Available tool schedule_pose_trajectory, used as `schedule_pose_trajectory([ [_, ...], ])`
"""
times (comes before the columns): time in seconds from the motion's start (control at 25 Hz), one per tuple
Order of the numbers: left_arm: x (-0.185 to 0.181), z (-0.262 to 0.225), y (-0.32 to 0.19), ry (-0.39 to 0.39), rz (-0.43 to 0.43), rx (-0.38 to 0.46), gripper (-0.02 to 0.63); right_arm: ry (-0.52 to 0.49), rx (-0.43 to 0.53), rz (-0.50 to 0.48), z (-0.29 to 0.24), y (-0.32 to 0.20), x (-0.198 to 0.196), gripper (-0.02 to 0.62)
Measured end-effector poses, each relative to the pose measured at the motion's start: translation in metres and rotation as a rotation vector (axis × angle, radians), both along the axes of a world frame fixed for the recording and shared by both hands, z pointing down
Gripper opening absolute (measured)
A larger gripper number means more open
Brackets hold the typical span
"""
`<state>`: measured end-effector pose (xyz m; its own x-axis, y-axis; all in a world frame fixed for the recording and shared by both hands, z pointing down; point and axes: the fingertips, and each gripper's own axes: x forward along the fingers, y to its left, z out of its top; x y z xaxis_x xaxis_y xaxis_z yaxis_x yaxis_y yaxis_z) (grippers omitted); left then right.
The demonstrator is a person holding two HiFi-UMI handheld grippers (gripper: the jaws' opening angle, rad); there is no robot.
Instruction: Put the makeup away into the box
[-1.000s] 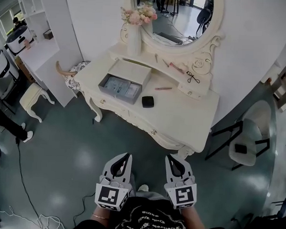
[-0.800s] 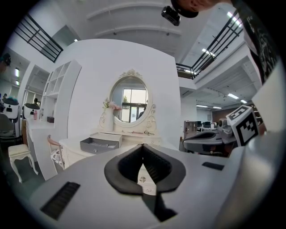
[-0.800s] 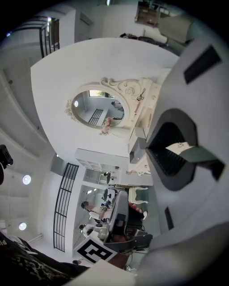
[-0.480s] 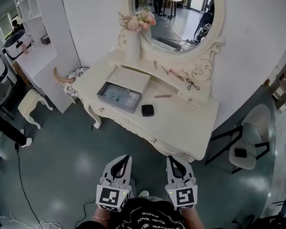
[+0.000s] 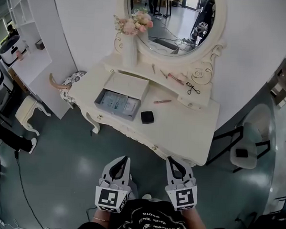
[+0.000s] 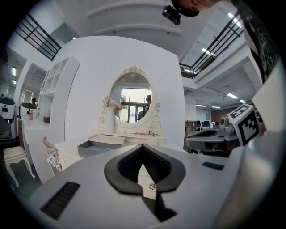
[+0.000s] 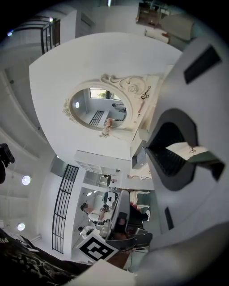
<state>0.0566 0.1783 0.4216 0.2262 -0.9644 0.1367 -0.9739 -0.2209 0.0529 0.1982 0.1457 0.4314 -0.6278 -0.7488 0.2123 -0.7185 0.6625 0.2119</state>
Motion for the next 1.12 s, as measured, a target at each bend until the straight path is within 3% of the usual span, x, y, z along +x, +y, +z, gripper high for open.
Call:
schedule_pose_trajectory([
  [1.12, -0.075, 0.01, -0.113, -0.006, 0.129, -0.023, 0.015, 0.036, -0.034, 0.116, 0.008, -0.092, -0.071, 0.009],
])
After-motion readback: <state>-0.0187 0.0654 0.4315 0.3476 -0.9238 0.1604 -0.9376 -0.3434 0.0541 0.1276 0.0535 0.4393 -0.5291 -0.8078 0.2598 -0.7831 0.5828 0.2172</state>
